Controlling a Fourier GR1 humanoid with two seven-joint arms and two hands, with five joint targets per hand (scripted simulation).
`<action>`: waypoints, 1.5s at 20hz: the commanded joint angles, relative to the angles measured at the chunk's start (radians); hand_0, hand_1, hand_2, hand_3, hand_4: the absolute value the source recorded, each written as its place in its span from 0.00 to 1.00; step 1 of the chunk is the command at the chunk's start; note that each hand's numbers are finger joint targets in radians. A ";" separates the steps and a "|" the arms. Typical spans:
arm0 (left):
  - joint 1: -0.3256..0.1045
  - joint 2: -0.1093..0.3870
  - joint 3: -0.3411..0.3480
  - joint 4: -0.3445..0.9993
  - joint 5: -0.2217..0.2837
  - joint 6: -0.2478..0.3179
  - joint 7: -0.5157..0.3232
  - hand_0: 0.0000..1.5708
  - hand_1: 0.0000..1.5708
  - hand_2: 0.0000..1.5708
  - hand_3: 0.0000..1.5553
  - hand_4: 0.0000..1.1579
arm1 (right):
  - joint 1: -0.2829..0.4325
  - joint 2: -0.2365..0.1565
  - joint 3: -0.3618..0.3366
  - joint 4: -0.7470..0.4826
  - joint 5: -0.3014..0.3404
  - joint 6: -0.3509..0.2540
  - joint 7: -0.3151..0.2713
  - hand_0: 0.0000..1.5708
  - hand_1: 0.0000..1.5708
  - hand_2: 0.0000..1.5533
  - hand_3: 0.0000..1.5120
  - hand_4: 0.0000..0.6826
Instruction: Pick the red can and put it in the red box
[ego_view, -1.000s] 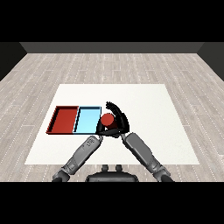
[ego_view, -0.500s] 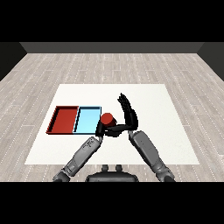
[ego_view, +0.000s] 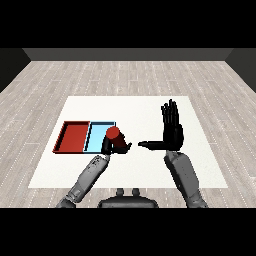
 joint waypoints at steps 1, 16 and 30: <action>0.044 0.016 0.020 -0.058 -0.033 -0.013 0.005 1.00 1.00 1.00 0.94 0.98 | 0.040 -0.020 -0.114 0.029 -0.068 0.069 -0.020 0.00 0.00 0.00 0.00 0.00; -0.083 0.275 0.240 -0.034 -0.137 -0.057 0.186 1.00 1.00 0.99 0.92 0.98 | 0.330 -0.051 -0.174 0.187 -0.045 0.185 -0.188 0.00 0.00 0.00 0.00 0.00; -0.205 0.395 0.455 0.659 -0.160 -0.124 0.049 1.00 1.00 1.00 0.96 0.94 | 0.284 -0.028 -0.200 0.389 -0.019 0.244 -0.309 0.00 0.00 0.00 0.00 0.00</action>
